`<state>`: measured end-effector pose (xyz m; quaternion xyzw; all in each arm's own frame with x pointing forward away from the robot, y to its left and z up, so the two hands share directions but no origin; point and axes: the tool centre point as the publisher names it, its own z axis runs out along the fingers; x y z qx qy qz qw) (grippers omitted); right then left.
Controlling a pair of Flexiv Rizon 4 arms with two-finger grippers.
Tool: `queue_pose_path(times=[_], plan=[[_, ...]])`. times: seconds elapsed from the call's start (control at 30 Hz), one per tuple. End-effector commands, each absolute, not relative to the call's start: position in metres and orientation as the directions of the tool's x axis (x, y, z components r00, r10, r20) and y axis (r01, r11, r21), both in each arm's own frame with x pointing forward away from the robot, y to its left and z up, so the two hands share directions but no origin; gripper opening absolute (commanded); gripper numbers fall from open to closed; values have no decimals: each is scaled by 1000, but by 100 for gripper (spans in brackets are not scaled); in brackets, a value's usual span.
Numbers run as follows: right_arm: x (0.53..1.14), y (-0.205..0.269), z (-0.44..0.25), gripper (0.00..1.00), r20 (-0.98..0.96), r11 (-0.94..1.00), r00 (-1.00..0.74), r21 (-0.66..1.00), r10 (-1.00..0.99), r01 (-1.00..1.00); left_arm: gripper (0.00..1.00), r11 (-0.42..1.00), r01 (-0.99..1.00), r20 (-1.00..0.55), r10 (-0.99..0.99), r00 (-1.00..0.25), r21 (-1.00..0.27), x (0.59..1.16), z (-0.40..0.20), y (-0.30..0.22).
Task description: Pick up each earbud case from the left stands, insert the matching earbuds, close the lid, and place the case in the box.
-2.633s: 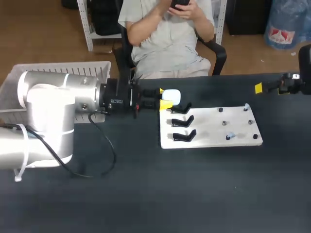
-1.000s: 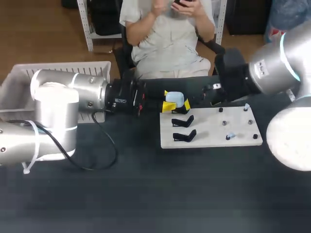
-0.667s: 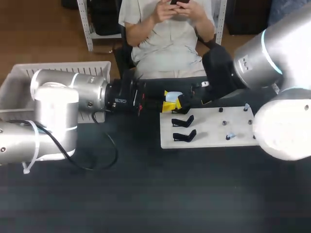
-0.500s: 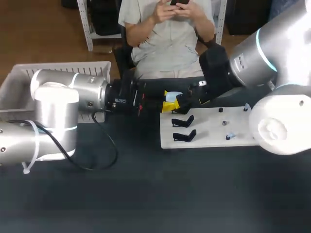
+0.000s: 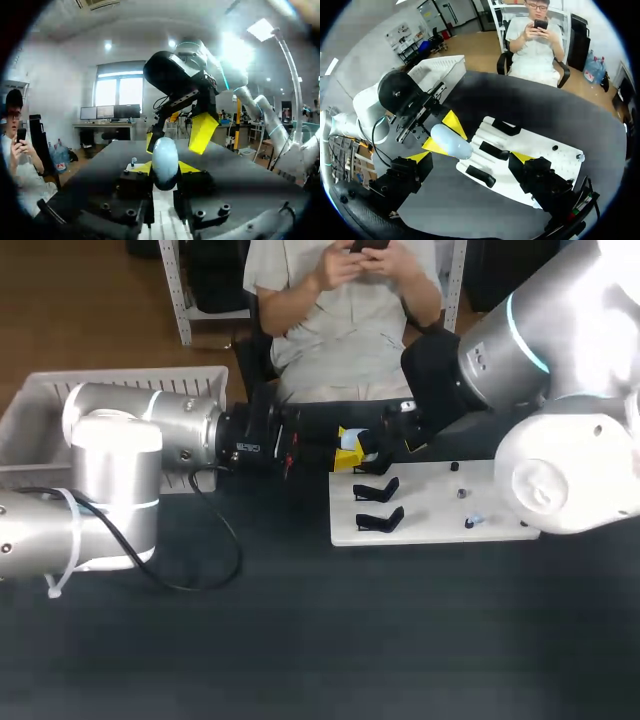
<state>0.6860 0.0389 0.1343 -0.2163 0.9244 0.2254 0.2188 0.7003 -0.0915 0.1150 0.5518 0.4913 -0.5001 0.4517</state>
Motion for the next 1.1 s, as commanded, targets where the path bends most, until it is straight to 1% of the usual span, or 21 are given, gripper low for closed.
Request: queue_pose_path(times=[0.03, 0.5, 0.73, 0.93, 1.1], plan=[[687, 40, 133, 100, -494, 808, -815, 319, -303, -495, 0, -104, 995, -996, 90, 19, 10, 699, 115, -92], [696, 34, 128, 100, -481, 822, -828, 318, -289, -472, 0, -104, 995, -996, 90, 19, 10, 699, 115, -92], [698, 31, 139, 100, -518, 831, -814, 307, -262, -463, 0, -104, 995, -996, 90, 19, 10, 699, 115, -92], [695, 14, 167, 100, -605, 843, -766, 278, -220, -461, 0, -104, 995, -996, 90, 19, 10, 699, 115, -92], [691, -19, 179, 100, -614, 874, -760, 229, -212, -428, 0, -104, 995, -996, 90, 19, 10, 699, 115, -92]])
